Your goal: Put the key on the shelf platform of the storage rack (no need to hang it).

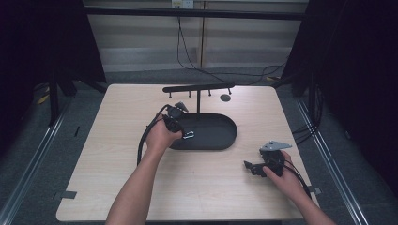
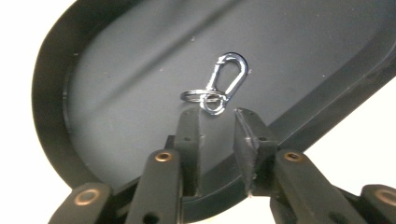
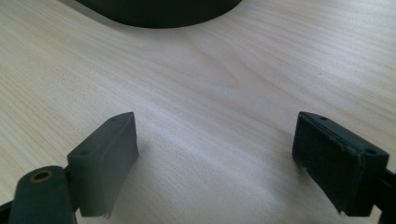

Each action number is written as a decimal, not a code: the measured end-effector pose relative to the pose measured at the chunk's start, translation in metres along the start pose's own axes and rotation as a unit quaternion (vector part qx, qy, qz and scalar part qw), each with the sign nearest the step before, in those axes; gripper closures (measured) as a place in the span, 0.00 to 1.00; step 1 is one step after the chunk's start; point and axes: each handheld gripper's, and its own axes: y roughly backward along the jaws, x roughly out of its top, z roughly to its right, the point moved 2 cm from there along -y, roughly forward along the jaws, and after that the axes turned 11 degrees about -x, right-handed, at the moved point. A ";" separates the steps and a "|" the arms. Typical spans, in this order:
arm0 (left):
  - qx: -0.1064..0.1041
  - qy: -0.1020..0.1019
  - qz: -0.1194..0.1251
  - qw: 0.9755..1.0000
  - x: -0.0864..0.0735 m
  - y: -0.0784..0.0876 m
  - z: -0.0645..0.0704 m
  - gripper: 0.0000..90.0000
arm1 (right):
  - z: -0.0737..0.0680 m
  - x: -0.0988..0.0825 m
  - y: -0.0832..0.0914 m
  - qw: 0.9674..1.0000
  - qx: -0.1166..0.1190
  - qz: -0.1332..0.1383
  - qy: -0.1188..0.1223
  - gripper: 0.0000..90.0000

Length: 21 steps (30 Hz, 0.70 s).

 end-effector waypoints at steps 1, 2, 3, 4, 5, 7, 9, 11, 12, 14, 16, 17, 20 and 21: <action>-0.003 0.004 0.007 1.000 -0.001 0.002 0.000 0.77 | 0.000 0.000 0.000 1.000 0.000 0.001 0.001 0.15; -0.003 0.004 0.007 1.000 -0.001 0.002 0.000 0.76 | 0.000 0.000 0.000 1.000 0.000 0.001 0.001 0.15; -0.005 0.005 0.006 1.000 -0.002 0.004 -0.001 0.74 | 0.000 0.000 0.000 1.000 0.000 0.000 0.000 0.15; -0.003 0.005 0.007 1.000 -0.003 0.005 -0.001 0.74 | 0.000 0.000 0.000 1.000 0.000 0.000 0.001 0.15; -0.003 0.005 0.007 1.000 -0.003 0.005 -0.001 0.73 | 0.000 0.000 0.000 1.000 0.000 0.000 0.001 0.15; -0.009 0.008 0.010 1.000 -0.005 0.007 -0.001 0.71 | 0.000 0.000 0.000 1.000 0.000 0.000 0.001 0.15; -0.008 0.008 0.011 1.000 -0.006 0.009 -0.001 0.70 | 0.000 0.000 0.000 1.000 0.000 0.000 0.000 0.15; -0.005 0.007 0.010 1.000 -0.007 0.011 -0.001 0.68 | 0.000 0.000 0.000 1.000 0.000 0.000 0.001 0.15; -0.005 0.010 0.012 1.000 -0.007 0.011 -0.001 0.67 | 0.000 0.000 0.000 1.000 0.000 0.000 0.000 0.15; -0.006 0.012 0.011 1.000 -0.008 0.013 0.000 0.63 | 0.000 0.000 0.000 1.000 -0.001 0.001 0.000 0.15; -0.010 0.012 0.016 1.000 -0.009 0.014 0.001 0.60 | 0.000 0.000 0.000 1.000 -0.002 -0.001 -0.002 0.15; -0.010 0.012 0.016 1.000 -0.009 0.014 0.001 0.58 | 0.000 0.000 0.000 1.000 -0.002 -0.001 -0.002 0.15; -0.008 0.007 0.008 1.000 -0.012 0.016 0.001 0.54 | 0.000 0.000 0.000 1.000 -0.002 -0.001 -0.002 0.15; -0.008 0.007 0.008 1.000 -0.012 0.016 0.001 0.52 | 0.000 0.000 0.000 1.000 -0.002 -0.001 -0.002 0.15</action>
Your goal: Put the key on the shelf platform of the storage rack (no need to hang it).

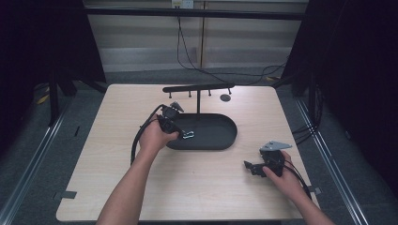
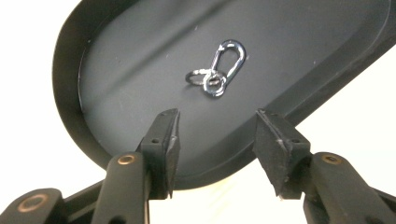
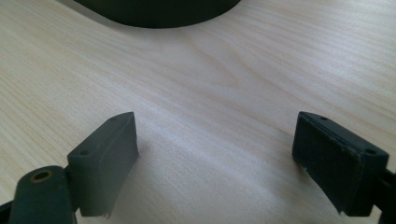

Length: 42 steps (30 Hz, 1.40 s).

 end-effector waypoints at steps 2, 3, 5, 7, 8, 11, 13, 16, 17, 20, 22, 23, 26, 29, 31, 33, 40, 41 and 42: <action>-0.008 0.004 0.001 1.000 -0.002 0.002 -0.001 0.48 | 0.000 0.000 0.000 1.000 0.000 0.001 0.000 0.15; -0.008 0.004 0.001 1.000 -0.002 0.002 -0.001 0.47 | 0.000 0.000 0.000 1.000 0.000 0.001 0.000 0.15; -0.006 -0.003 0.006 1.000 -0.004 0.003 -0.002 0.45 | 0.000 0.000 0.000 1.000 0.000 0.001 0.000 0.15; -0.008 -0.003 0.009 1.000 -0.006 0.003 -0.003 0.40 | 0.000 0.000 0.000 1.000 0.000 0.001 0.000 0.15; -0.008 -0.003 0.008 1.000 -0.007 0.004 -0.004 0.38 | 0.000 0.000 0.000 1.000 0.000 0.001 0.001 0.15; -0.008 -0.001 0.008 1.000 -0.009 0.006 -0.004 0.37 | 0.000 0.000 0.000 1.000 0.000 0.001 0.000 0.15; -0.009 0.001 0.010 1.000 -0.010 0.008 -0.005 0.36 | 0.000 0.000 0.000 1.000 0.000 0.001 0.001 0.15; -0.011 0.001 0.010 1.000 -0.012 0.011 -0.005 0.34 | 0.000 0.000 0.000 1.000 0.000 0.001 0.000 0.15; -0.011 0.001 0.010 1.000 -0.012 0.011 -0.005 0.33 | 0.000 0.000 0.000 1.000 0.000 0.001 0.000 0.15; -0.013 -0.002 0.009 1.000 -0.015 0.014 -0.006 0.33 | 0.000 0.000 0.000 1.000 -0.001 0.001 0.000 0.15; -0.014 0.001 0.011 1.000 -0.017 0.016 -0.006 0.33 | 0.000 0.000 0.000 1.000 -0.001 0.001 -0.001 0.15; -0.014 0.001 0.011 1.000 -0.017 0.016 -0.006 0.33 | 0.000 0.000 0.000 1.000 -0.001 0.001 -0.001 0.15; -0.015 0.000 0.009 1.000 -0.019 0.019 -0.006 0.33 | 0.000 0.000 0.000 1.000 -0.001 0.001 -0.002 0.15; -0.014 0.000 0.013 1.000 -0.022 0.022 -0.005 0.33 | -0.001 0.000 0.000 1.000 -0.001 0.001 -0.002 0.15; -0.013 -0.002 0.010 1.000 -0.026 0.025 -0.006 0.33 | -0.001 0.000 0.000 1.000 -0.001 0.001 -0.002 0.15; -0.013 -0.002 0.011 1.000 -0.027 0.026 -0.007 0.33 | -0.001 0.000 0.000 1.000 -0.001 0.001 -0.002 0.15; -0.012 0.000 0.015 1.000 -0.035 0.035 -0.010 0.32 | -0.001 0.000 0.000 1.000 -0.002 0.001 -0.002 0.15; -0.011 -0.003 0.015 1.000 -0.036 0.036 -0.011 0.32 | -0.001 0.000 0.000 1.000 -0.002 0.001 -0.002 0.15; -0.012 -0.001 0.016 1.000 -0.037 0.037 -0.011 0.32 | -0.001 0.000 0.000 1.000 -0.002 0.001 -0.002 0.15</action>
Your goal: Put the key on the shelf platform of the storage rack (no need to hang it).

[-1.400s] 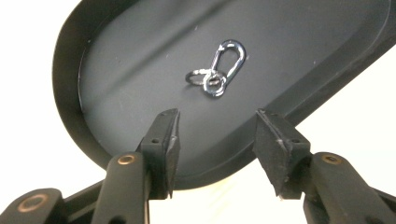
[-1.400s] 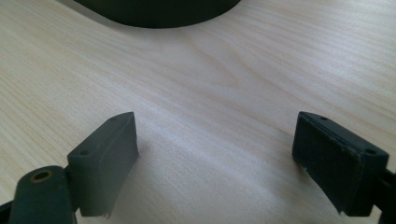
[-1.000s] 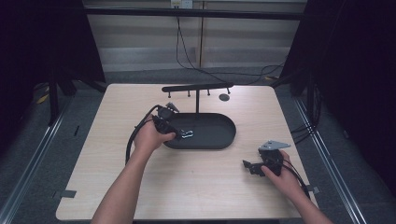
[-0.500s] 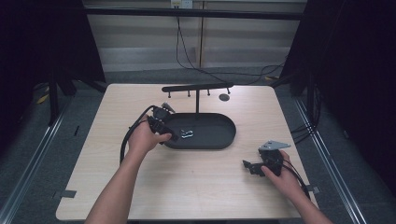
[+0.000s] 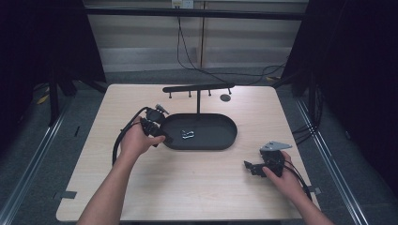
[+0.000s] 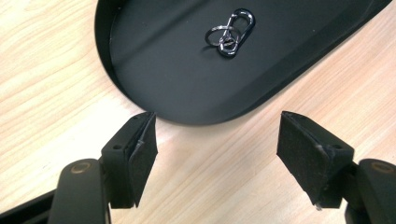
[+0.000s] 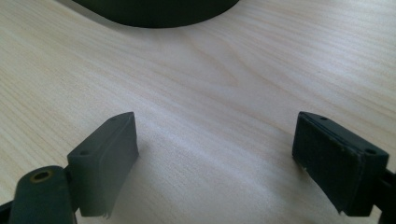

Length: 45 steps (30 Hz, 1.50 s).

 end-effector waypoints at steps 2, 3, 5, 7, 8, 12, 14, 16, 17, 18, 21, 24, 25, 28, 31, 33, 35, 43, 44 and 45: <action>0.004 -0.004 0.002 1.000 -0.003 0.001 -0.001 0.31 | 0.000 0.000 0.000 1.000 0.000 0.000 0.000 0.15; 0.004 -0.005 0.001 1.000 -0.004 0.002 -0.002 0.30 | 0.000 0.000 0.000 1.000 0.000 0.000 0.000 0.15; 0.006 -0.007 0.002 1.000 -0.006 0.003 -0.003 0.29 | 0.000 0.000 0.000 1.000 0.000 0.000 0.000 0.15; 0.006 -0.009 0.000 1.000 -0.008 0.004 -0.004 0.29 | 0.000 0.000 0.000 1.000 0.000 0.000 0.000 0.15; 0.005 -0.007 0.005 1.000 -0.010 0.004 -0.004 0.29 | 0.000 0.000 0.000 1.000 0.000 0.000 0.000 0.15; 0.004 -0.009 0.009 1.000 -0.015 0.005 -0.006 0.28 | 0.000 0.000 0.000 1.000 0.000 0.000 0.000 0.15; 0.003 -0.011 0.005 1.000 -0.018 0.005 -0.007 0.28 | 0.000 0.000 0.000 1.000 0.000 0.000 0.000 0.15; 0.004 -0.013 0.005 1.000 -0.021 0.005 -0.007 0.28 | 0.000 0.000 0.000 1.000 0.000 0.000 0.000 0.15; 0.003 -0.010 0.008 1.000 -0.022 0.004 -0.007 0.27 | 0.000 0.000 0.000 1.000 0.000 0.000 0.000 0.15; 0.003 -0.010 0.006 1.000 -0.023 0.004 -0.008 0.27 | 0.000 0.000 0.000 1.000 0.000 0.000 0.000 0.15; 0.002 -0.011 0.005 1.000 -0.028 0.004 -0.009 0.27 | 0.000 0.000 0.000 1.000 0.000 0.000 0.000 0.15; 0.001 -0.010 0.005 1.000 -0.032 0.004 -0.011 0.27 | 0.000 0.000 0.000 1.000 0.000 0.001 0.001 0.15; 0.001 -0.006 0.007 1.000 -0.034 0.004 -0.011 0.27 | 0.000 0.000 0.000 1.000 0.000 0.001 0.001 0.15; -0.004 -0.004 0.009 1.000 -0.039 0.005 -0.013 0.26 | 0.000 0.000 0.000 1.000 0.000 0.000 0.000 0.15; -0.008 -0.003 0.010 1.000 -0.043 0.005 -0.014 0.26 | 0.000 0.000 0.000 1.000 0.000 0.000 0.000 0.15; -0.008 -0.001 0.011 1.000 -0.046 0.005 -0.015 0.26 | 0.000 0.000 0.000 1.000 0.000 0.000 0.000 0.15; -0.008 -0.002 0.010 1.000 -0.049 0.005 -0.016 0.26 | 0.000 0.000 0.000 1.000 0.000 0.000 0.000 0.15; -0.017 0.000 0.008 1.000 -0.063 0.000 -0.018 0.26 | 0.000 0.000 0.000 1.000 0.000 0.000 0.000 0.15; -0.018 -0.001 0.007 1.000 -0.067 -0.001 -0.019 0.26 | 0.000 0.000 0.000 1.000 0.000 0.000 0.000 0.15; -0.018 -0.001 0.007 1.000 -0.067 -0.001 -0.019 0.26 | 0.000 0.000 0.000 1.000 0.000 0.000 0.000 0.15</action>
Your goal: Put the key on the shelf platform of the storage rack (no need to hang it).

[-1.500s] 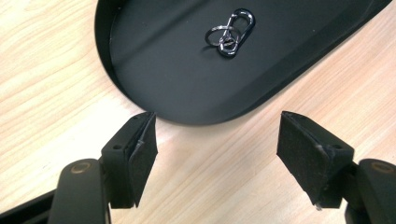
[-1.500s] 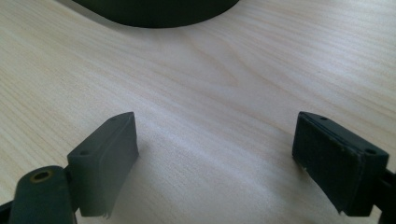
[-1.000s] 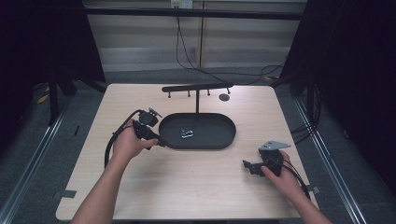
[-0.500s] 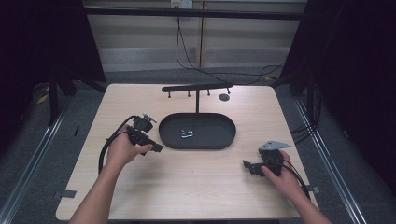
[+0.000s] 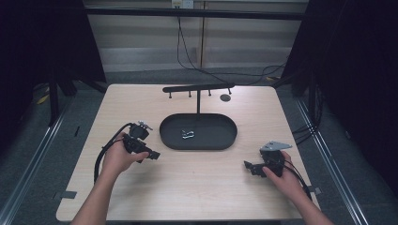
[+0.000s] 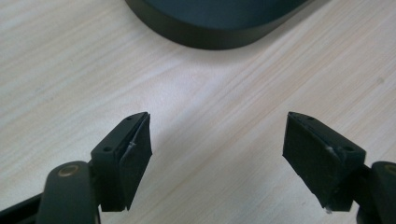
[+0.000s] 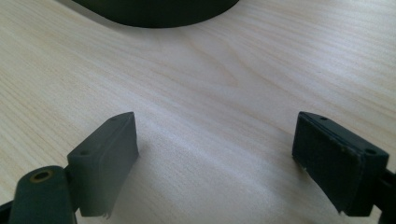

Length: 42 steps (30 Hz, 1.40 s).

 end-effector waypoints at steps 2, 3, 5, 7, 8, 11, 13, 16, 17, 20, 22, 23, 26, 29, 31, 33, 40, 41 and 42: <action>0.003 0.000 -0.001 1.000 -0.004 -0.001 -0.001 0.26 | 0.000 0.000 0.000 1.000 0.000 0.000 0.000 0.15; 0.002 -0.001 -0.004 1.000 -0.006 -0.001 -0.002 0.26 | 0.000 0.000 0.000 1.000 0.000 0.000 0.000 0.15; 0.002 0.000 -0.004 1.000 -0.010 -0.002 -0.003 0.26 | 0.000 0.000 0.000 1.000 0.000 0.000 0.000 0.15; 0.001 0.001 -0.003 1.000 -0.014 -0.003 -0.003 0.26 | 0.000 0.000 0.000 1.000 0.000 0.000 0.000 0.15; 0.001 -0.003 -0.006 1.000 -0.016 -0.003 -0.004 0.26 | 0.000 0.000 0.000 1.000 0.000 0.000 0.000 0.15; -0.002 -0.001 -0.009 1.000 -0.025 -0.005 -0.006 0.25 | 0.000 0.000 0.000 1.000 0.000 0.000 0.000 0.15; -0.002 -0.002 -0.012 1.000 -0.027 -0.006 -0.007 0.25 | 0.000 0.000 0.000 1.000 0.000 0.000 0.000 0.15; -0.001 -0.003 -0.012 1.000 -0.032 -0.006 -0.008 0.25 | 0.000 0.000 0.000 1.000 0.000 0.000 0.000 0.15; -0.001 -0.002 -0.010 1.000 -0.034 -0.007 -0.008 0.25 | 0.000 0.000 0.000 1.000 0.000 0.000 0.000 0.15; 0.000 -0.004 -0.007 1.000 -0.039 -0.008 -0.009 0.25 | 0.000 0.000 0.000 1.000 0.000 0.000 0.000 0.15; 0.003 -0.008 -0.008 1.000 -0.043 -0.008 -0.009 0.25 | 0.000 0.000 0.000 1.000 0.000 0.000 0.000 0.15; 0.001 -0.010 -0.009 1.000 -0.044 -0.009 -0.010 0.25 | 0.000 0.000 0.000 1.000 0.000 0.000 0.000 0.15; 0.002 -0.016 -0.005 1.000 -0.048 -0.008 -0.010 0.24 | 0.000 0.000 0.000 1.000 0.000 0.000 0.000 0.15; 0.005 -0.015 -0.004 1.000 -0.051 -0.007 -0.010 0.24 | 0.000 0.000 0.000 1.000 0.000 0.000 0.000 0.15; 0.007 -0.019 -0.003 1.000 -0.053 -0.007 -0.010 0.24 | 0.000 0.000 0.000 1.000 0.000 0.000 0.000 0.15; 0.012 -0.032 -0.003 0.999 -0.055 -0.007 -0.010 0.24 | 0.000 0.000 0.000 1.000 0.000 0.000 0.000 0.15; 0.028 -0.075 0.010 0.997 -0.064 -0.009 -0.007 0.20 | 0.000 0.000 0.000 1.000 0.000 0.000 0.000 0.15; 0.025 -0.080 0.011 0.996 -0.065 -0.009 -0.008 0.18 | 0.000 0.000 0.000 1.000 0.000 0.000 0.000 0.15; 0.022 -0.079 0.015 0.996 -0.066 -0.009 -0.008 0.18 | 0.000 0.000 0.000 1.000 0.000 0.000 0.000 0.15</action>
